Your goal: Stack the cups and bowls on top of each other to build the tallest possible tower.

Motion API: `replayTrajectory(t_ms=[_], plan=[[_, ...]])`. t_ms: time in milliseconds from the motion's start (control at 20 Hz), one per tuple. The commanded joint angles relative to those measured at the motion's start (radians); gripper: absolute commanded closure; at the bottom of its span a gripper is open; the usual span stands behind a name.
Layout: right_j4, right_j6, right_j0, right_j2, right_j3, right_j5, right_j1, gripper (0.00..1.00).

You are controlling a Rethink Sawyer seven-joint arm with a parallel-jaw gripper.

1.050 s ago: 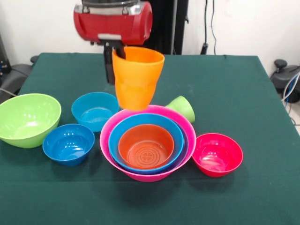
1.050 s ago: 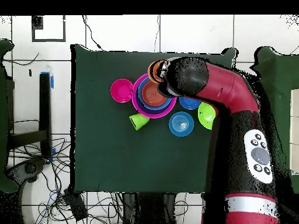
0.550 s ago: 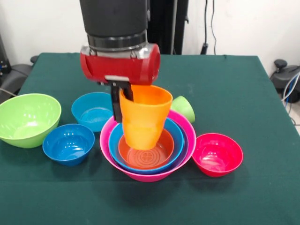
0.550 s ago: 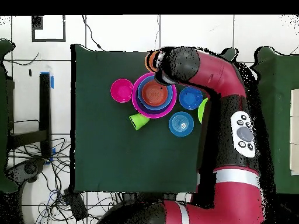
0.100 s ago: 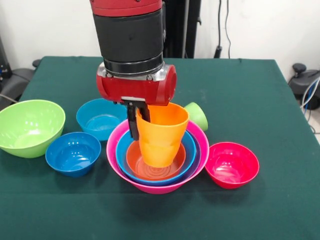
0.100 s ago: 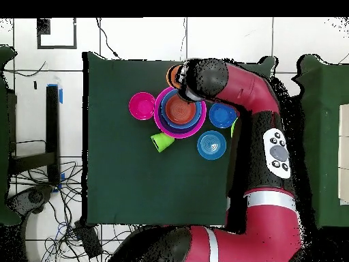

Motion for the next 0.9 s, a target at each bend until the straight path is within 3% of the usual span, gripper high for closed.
replayTrajectory(t_ms=[50,900], plan=[[0.008,0.105,-0.017,0.027,0.151,-0.040,-0.011,1.00],[-0.032,0.039,-0.102,0.066,0.269,-0.170,0.004,1.00]])
